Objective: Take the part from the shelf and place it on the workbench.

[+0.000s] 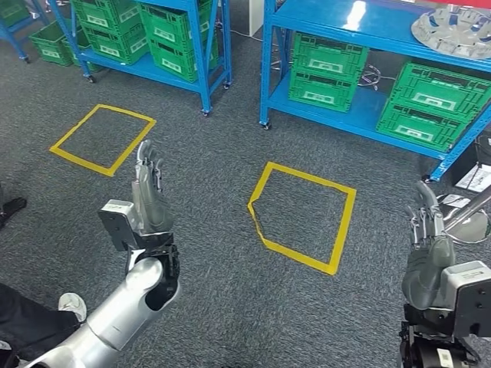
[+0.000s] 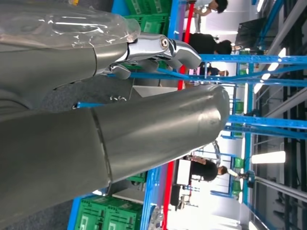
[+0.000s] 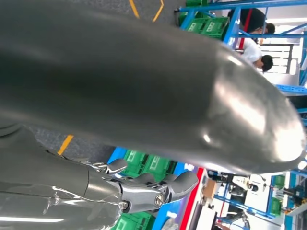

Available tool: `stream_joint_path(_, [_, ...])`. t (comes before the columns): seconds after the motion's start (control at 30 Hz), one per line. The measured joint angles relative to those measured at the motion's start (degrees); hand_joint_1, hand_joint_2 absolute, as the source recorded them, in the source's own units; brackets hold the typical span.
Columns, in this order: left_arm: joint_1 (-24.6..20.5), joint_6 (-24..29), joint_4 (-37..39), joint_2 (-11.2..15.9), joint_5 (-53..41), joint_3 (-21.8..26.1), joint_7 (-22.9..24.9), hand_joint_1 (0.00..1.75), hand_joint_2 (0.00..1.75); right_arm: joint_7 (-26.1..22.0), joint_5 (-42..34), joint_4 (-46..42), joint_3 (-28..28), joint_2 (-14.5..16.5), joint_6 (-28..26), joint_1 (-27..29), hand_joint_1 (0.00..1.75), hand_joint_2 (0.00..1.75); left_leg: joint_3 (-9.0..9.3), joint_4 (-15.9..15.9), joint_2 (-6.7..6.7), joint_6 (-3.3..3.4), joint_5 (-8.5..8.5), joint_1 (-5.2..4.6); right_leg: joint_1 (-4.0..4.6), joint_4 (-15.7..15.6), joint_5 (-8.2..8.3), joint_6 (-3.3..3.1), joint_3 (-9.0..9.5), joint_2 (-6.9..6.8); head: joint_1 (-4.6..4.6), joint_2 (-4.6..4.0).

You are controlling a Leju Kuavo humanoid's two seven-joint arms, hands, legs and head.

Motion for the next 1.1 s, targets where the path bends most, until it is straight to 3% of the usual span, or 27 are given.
stream_joint_path(0.07, [0.0, 0.1, -0.1, 0.1, 0.0, 0.0, 0.0, 0.00, 0.00, 0.1, 0.1, -0.1, 0.0, 0.0, 0.1, 0.0, 0.00, 0.00, -2.00, 4.3, 0.03, -0.79, -2.70, 0.09, -0.66, -1.1, 1.05, 0.31, 0.81, -0.05, -0.16, 0.00])
stream_joint_path(0.13, [0.2, 0.2, -0.2, 0.2, 0.0, 0.0, 0.1, 0.00, 0.00, 0.1, 0.2, -0.1, 0.0, 0.0, 0.2, 0.1, 0.00, 0.00, -5.70, 12.3, 0.13, -1.73, -6.48, 0.66, -0.86, -1.3, 1.17, 0.40, 0.77, -0.10, -0.33, 0.00])
stream_joint_path(0.17, [0.3, 0.2, -0.2, 0.3, 0.0, 0.0, 0.1, 0.00, 0.00, 0.2, 0.2, -0.1, 0.0, 0.0, 0.2, 0.2, 0.00, 0.00, -7.12, 15.1, 0.19, -2.10, -7.32, 1.00, -0.97, -1.3, 1.04, 0.54, 0.80, -0.10, -0.34, 0.00])
stream_joint_path(0.2, [0.4, 0.2, -0.2, 0.3, 0.0, 0.0, 0.2, 0.00, 0.00, 0.2, 0.3, -0.1, 0.0, 0.0, 0.2, 0.3, 0.00, 0.00, -7.56, 15.9, 0.26, -2.42, -7.03, 1.31, -1.11, -1.2, 0.83, 0.75, 0.93, -0.08, -0.36, 0.00])
stream_joint_path(0.23, [0.4, 0.1, -0.2, 0.3, 0.0, 0.0, 0.2, 0.00, 0.00, 0.3, 0.4, -0.1, 0.0, 0.0, 0.1, 0.3, 0.00, 0.00, -6.75, 14.1, 0.32, -2.69, -5.61, 1.57, -1.30, -1.2, 0.54, 1.01, 1.18, -0.06, -0.39, 0.00])
stream_joint_path(0.3, [0.4, 0.1, -0.1, 0.3, 0.0, 0.0, 0.2, 0.00, 0.00, 0.3, 0.5, -0.1, 0.0, 0.0, 0.0, 0.4, 0.00, 0.00, -2.65, 5.8, 0.43, -3.02, -1.56, 1.97, -1.57, -1.0, -0.36, 1.68, 1.78, -0.06, -0.43, 0.00])
stream_joint_path(0.33, [0.4, 0.1, -0.1, 0.3, 0.0, 0.0, 0.2, 0.00, 0.00, 0.4, 0.6, -0.1, 0.0, 0.0, -0.1, 0.4, 0.00, 0.00, -0.79, 2.3, 0.37, -2.86, -0.39, 2.00, -1.57, -0.8, -0.88, 2.05, 1.86, -0.06, -0.45, 0.00])
stream_joint_path(0.4, [0.3, 0.0, -0.1, 0.3, 0.1, 0.0, 0.2, 0.00, 0.00, 0.5, 0.9, -0.1, 0.0, 0.0, -0.2, 0.3, 0.00, 0.00, 0.78, -0.5, 0.22, -1.90, -0.42, 1.89, -1.44, -0.7, -1.69, 2.75, 1.79, -0.02, -0.34, 0.00])
stream_joint_path(0.5, [0.2, -0.3, -0.2, 0.3, 0.1, 0.0, 0.2, 0.00, 0.00, 0.8, 1.3, -0.4, 0.0, 0.0, -0.5, 0.5, 0.00, 0.00, 1.22, -0.6, 0.15, -0.36, -1.34, 1.76, -1.63, -0.4, -2.77, 3.73, 2.11, 0.01, -0.16, 0.00])
stream_joint_path(0.53, [0.2, -0.5, -0.3, 0.2, 0.1, 0.0, 0.2, 0.00, 0.00, 0.8, 1.3, -0.5, 0.0, 0.0, -0.5, 0.5, 0.00, 0.00, 1.54, -0.7, 0.18, 0.02, -1.55, 1.83, -1.71, 1.1, -3.73, 3.99, 1.56, -0.05, -0.08, 0.00])
stream_joint_path(0.57, [0.1, -0.6, -0.3, 0.2, 0.1, 0.0, 0.1, 0.00, 0.00, 0.9, 1.4, -0.6, -0.1, 0.0, -0.6, 0.5, 0.00, 0.00, 1.90, -0.8, 0.24, 0.36, -1.79, 1.92, -1.76, 4.3, -5.23, 4.20, 0.04, -0.11, 0.02, 0.00])
stream_joint_path(0.63, [0.1, -0.8, -0.3, 0.2, 0.1, 0.0, 0.1, 0.00, 0.00, 0.9, 1.6, -0.7, -0.1, 0.0, -0.7, 0.8, 0.00, 0.00, 2.40, -0.9, 0.31, 0.75, -2.32, 1.86, -1.78, 13.4, -8.43, 4.46, -5.20, -0.20, 0.19, 0.00])
stream_joint_path(0.67, [0.2, -0.9, -0.3, 0.1, 0.0, 0.0, 0.1, 0.00, 0.00, 1.0, 1.7, -0.7, -0.1, 0.0, -0.8, 1.1, 0.00, 0.00, 2.64, -0.9, 0.31, 0.79, -2.61, 1.84, -1.79, 17.2, -9.16, 4.55, -7.82, -0.20, 0.20, 0.00])
stream_joint_path(0.7, [0.2, -0.9, -0.3, 0.1, 0.0, 0.0, 0.2, 0.00, 0.00, 1.0, 1.8, -0.7, -0.1, 0.0, -0.8, 1.3, 0.00, 0.00, 2.96, -0.9, 0.28, 0.76, -2.92, 1.83, -1.80, 18.8, -8.58, 4.58, -9.45, -0.20, 0.21, 0.00])
stream_joint_path(0.73, [0.2, -0.9, -0.3, 0.1, -0.1, 0.0, 0.2, 0.00, 0.00, 1.0, 1.9, -0.7, 0.0, 0.0, -0.8, 1.4, 0.00, 0.00, 3.40, -0.9, 0.25, 0.67, -3.26, 1.84, -1.82, 18.1, -6.82, 4.57, -9.98, -0.21, 0.22, 0.00])
stream_joint_path(0.8, [0.2, -0.8, -0.4, 0.2, -0.3, 0.0, 0.5, 0.00, 0.00, 1.1, 2.1, -0.9, -0.1, 0.0, -0.8, 1.4, 0.00, 0.00, 4.57, -0.8, 0.19, 0.32, -4.08, 1.89, -1.93, 11.0, -1.07, 4.42, -8.20, -0.23, 0.25, 0.00])
stream_joint_path(0.87, [0.2, -0.6, -0.5, 0.2, -0.4, 0.0, 0.7, 0.00, 0.00, 1.2, 2.1, -1.0, -0.1, 0.0, -0.8, 1.4, 0.00, 0.00, 5.29, -0.6, 0.09, -0.29, -4.80, 1.71, -1.81, 4.4, 2.29, 4.07, -5.82, -0.21, 0.32, 0.00])
stream_joint_path(1.0, [0.3, -0.5, -1.1, 0.3, -0.5, 0.0, 1.1, 0.00, 0.00, 1.5, 2.1, -1.5, -0.1, 0.0, -0.7, 1.5, 0.00, 0.00, 5.30, -0.3, 0.13, -1.46, -5.35, 1.67, -1.60, 2.4, 2.15, 2.68, -4.53, 0.03, 0.03, 0.00])
stream_joint_path(1.07, [0.3, -0.4, -1.4, 0.4, -0.6, 0.0, 1.2, 0.00, 0.00, 1.6, 2.2, -1.8, -0.1, 0.0, -0.7, 1.4, 0.00, 0.00, 3.69, 3.3, 0.28, -1.94, -6.95, 1.73, -1.70, 2.0, 1.99, 1.97, -3.70, 0.05, -0.15, 0.00])
stream_joint_path(1.1, [0.3, -0.3, -1.5, 0.5, -0.6, 0.0, 1.2, 0.00, 0.00, 1.7, 2.2, -1.9, -0.1, 0.0, -0.7, 1.5, 0.00, 0.00, 1.72, 6.9, 0.34, -2.05, -8.28, 1.72, -1.66, 2.0, 1.79, 1.69, -3.34, 0.03, -0.27, 0.00])
